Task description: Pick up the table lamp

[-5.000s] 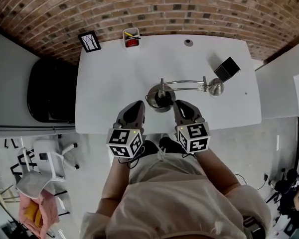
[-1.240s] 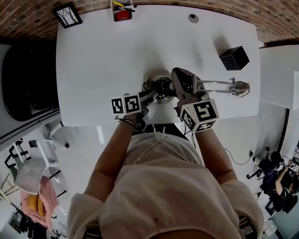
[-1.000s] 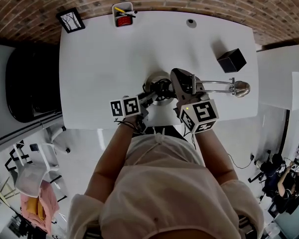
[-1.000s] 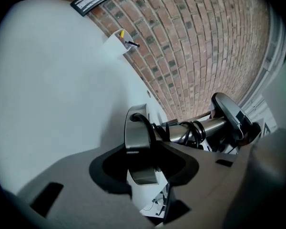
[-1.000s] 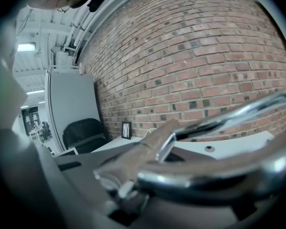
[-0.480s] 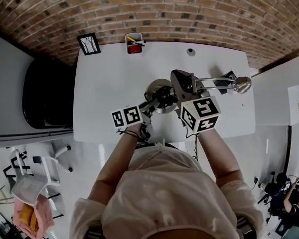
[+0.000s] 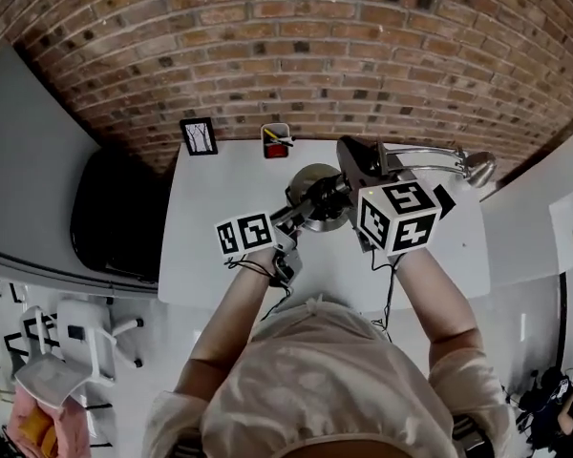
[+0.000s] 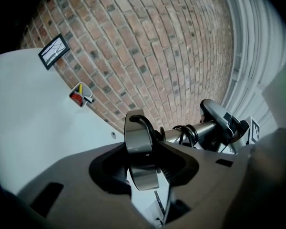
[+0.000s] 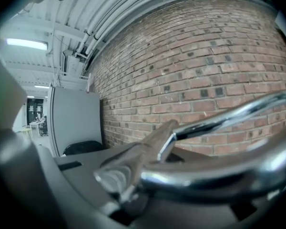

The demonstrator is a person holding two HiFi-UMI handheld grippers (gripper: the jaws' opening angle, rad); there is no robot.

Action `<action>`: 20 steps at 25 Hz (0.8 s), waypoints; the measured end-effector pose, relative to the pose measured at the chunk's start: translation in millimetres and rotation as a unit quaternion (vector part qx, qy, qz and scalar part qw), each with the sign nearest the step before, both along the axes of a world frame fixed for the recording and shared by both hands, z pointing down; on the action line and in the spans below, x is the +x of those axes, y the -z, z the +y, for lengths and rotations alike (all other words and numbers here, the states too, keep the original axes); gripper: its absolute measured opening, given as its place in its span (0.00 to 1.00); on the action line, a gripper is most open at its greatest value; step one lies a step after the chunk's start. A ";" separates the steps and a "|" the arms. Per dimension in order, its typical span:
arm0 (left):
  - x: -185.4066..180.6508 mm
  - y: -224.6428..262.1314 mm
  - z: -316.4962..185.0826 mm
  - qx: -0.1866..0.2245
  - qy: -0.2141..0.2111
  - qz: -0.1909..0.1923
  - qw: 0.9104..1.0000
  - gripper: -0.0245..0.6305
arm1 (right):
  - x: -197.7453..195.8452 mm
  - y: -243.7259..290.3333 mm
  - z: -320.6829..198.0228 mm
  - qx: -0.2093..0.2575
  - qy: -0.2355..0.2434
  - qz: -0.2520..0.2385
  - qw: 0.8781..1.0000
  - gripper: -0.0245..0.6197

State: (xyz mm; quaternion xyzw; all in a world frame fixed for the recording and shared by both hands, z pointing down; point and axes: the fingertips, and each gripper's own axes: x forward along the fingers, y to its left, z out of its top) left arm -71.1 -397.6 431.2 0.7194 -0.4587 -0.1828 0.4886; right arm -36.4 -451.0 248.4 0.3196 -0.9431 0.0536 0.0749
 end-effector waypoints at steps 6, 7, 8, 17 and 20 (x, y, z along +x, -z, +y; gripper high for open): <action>-4.4 54.0 -10.7 0.039 0.000 -0.006 0.999 0.30 | -2.0 53.3 -4.4 0.017 0.005 -0.008 1.000 0.09; -4.0 59.8 -10.8 0.045 0.000 -0.007 0.999 0.30 | -1.1 58.6 -4.5 0.017 0.006 -0.010 1.000 0.09; -3.6 64.1 -10.8 0.049 0.000 -0.008 0.999 0.30 | 0.0 62.7 -4.3 0.018 0.007 -0.012 1.000 0.09; -1.4 60.1 -10.2 0.044 0.002 -0.008 0.999 0.30 | -1.5 59.6 -3.7 0.018 0.017 -0.006 1.000 0.09; -1.2 55.5 -9.9 0.039 0.004 -0.007 0.999 0.30 | -3.0 55.6 -3.7 0.017 0.020 -0.002 1.000 0.09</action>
